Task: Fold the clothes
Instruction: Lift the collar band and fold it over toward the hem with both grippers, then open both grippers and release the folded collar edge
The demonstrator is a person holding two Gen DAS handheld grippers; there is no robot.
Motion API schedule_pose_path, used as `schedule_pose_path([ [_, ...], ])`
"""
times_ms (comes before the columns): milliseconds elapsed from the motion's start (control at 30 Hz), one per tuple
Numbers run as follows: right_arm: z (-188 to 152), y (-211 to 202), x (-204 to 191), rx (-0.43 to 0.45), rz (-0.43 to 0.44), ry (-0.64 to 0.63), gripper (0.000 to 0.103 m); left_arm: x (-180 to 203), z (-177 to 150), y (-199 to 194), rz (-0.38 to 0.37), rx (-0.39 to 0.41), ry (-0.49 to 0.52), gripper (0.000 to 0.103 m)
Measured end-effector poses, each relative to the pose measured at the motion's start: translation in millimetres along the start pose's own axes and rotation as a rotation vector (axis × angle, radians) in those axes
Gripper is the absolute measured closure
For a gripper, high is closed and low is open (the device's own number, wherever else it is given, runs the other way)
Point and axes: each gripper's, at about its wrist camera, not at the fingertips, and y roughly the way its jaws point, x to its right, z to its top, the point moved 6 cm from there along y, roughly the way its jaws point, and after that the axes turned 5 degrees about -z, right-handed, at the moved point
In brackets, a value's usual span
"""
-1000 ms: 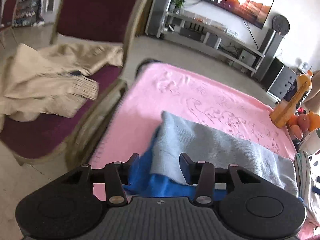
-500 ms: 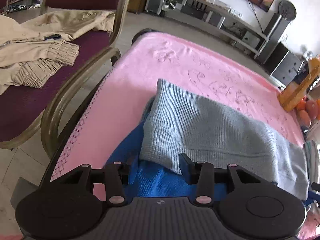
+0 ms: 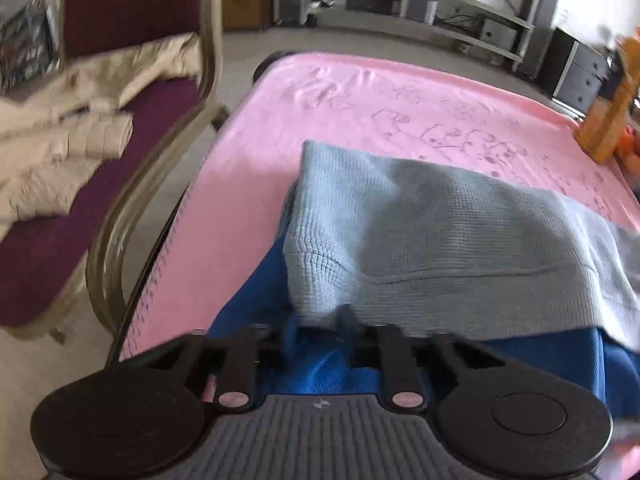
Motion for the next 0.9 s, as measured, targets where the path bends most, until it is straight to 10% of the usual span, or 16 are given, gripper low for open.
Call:
schedule_pose_path([
  [367, 47, -80, 11, 0.07, 0.167, 0.234, 0.089, -18, 26, -66, -0.208, 0.023, -0.251, 0.092],
  [667, 20, 3, 27, -0.075, -0.059, 0.123, 0.084, 5, -18, -4, 0.034, -0.098, -0.036, 0.079],
  [900, 23, -47, 14, 0.082, -0.041, 0.093, 0.045, 0, -9, -43, 0.079, 0.029, -0.015, 0.068],
])
